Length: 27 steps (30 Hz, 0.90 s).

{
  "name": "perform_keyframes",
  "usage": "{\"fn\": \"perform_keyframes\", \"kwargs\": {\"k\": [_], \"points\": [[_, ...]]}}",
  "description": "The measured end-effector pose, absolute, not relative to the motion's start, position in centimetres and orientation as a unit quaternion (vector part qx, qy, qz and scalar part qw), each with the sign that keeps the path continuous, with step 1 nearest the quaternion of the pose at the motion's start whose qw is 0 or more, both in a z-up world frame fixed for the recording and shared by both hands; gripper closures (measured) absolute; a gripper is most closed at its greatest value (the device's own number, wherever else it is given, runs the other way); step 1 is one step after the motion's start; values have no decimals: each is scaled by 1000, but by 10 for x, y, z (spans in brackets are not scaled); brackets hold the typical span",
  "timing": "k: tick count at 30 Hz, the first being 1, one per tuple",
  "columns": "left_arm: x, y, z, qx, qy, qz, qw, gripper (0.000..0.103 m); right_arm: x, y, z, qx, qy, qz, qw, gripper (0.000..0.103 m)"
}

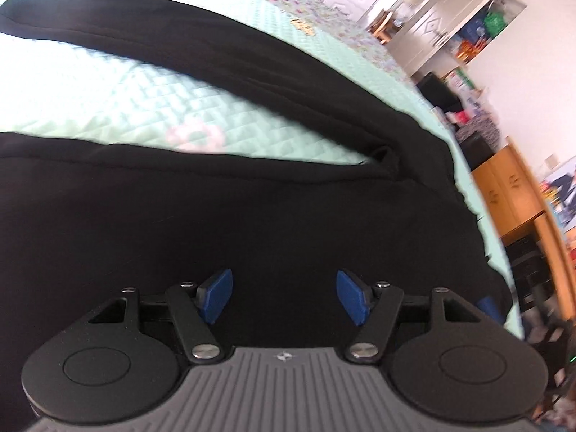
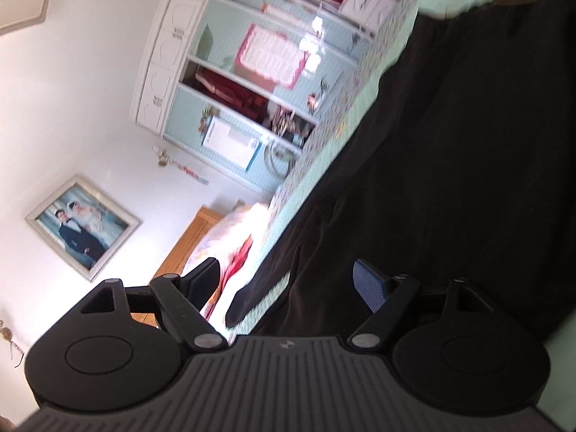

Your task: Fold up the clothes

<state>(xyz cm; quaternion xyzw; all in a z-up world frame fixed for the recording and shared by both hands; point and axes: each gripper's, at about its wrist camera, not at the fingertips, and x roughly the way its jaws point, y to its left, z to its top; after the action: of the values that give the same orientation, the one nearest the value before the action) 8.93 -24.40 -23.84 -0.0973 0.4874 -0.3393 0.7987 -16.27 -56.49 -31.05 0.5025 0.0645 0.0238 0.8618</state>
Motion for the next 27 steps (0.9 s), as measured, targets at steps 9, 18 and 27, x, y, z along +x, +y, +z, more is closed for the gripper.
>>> {"fn": "perform_keyframes", "kwargs": {"k": [9,18,27], "points": [[72,-191,-242,-118,487,-305,810,36,-234,-662,-330,533,49,-210,818,79],[59,-187,-238,-90,488,-300,814,35,-181,-654,-324,505,124,-144,842,92],[58,-199,-244,-83,486,-306,815,24,-210,-633,-307,492,98,-176,847,46]]}}
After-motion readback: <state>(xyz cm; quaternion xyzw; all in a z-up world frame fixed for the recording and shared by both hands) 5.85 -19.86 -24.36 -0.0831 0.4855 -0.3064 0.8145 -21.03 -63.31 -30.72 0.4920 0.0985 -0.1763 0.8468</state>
